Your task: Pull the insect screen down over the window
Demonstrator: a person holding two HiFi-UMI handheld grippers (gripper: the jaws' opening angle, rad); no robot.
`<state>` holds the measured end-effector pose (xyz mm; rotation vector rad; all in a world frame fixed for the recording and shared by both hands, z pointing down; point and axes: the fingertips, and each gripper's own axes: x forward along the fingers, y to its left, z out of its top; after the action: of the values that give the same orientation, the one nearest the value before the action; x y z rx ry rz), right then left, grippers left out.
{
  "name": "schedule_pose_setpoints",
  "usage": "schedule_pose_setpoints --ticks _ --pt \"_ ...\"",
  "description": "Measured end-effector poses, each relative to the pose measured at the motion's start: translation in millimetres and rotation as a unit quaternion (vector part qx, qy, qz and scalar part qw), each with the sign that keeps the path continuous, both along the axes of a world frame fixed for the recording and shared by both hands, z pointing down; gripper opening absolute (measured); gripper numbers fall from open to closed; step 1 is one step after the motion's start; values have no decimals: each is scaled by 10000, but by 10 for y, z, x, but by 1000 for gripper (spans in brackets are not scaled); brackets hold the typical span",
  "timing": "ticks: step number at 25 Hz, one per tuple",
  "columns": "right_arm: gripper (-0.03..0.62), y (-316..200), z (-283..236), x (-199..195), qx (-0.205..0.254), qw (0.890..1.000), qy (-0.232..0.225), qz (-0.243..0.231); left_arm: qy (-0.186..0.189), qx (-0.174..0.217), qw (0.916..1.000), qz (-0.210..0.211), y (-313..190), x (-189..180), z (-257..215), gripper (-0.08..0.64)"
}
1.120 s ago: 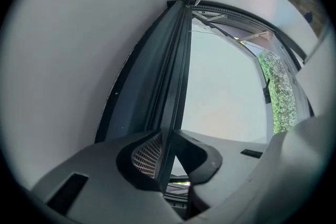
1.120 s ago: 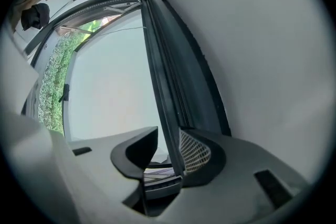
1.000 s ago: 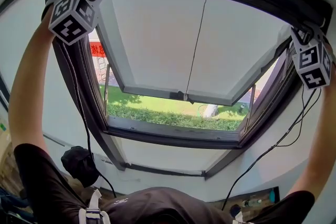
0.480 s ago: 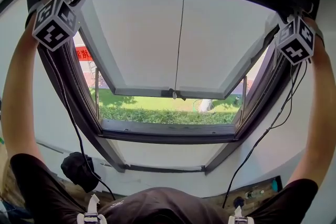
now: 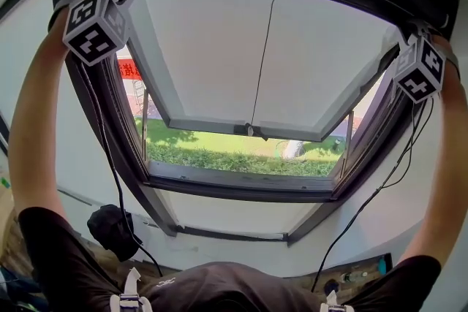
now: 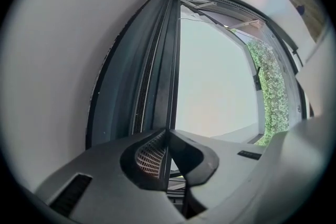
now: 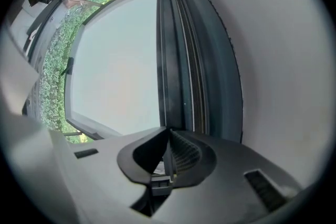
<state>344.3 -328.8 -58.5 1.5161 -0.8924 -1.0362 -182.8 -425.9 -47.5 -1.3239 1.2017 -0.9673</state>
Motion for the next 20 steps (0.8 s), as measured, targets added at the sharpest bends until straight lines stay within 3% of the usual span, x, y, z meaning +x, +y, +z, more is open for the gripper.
schedule_pose_setpoints --ticks 9,20 --pt "26 10 434 -34 -824 9966 -64 18 -272 -767 9967 -79 1 -7 466 26" --pt "25 63 1102 -52 -1822 9831 -177 0 -626 -1988 9780 -41 85 -9 1169 25"
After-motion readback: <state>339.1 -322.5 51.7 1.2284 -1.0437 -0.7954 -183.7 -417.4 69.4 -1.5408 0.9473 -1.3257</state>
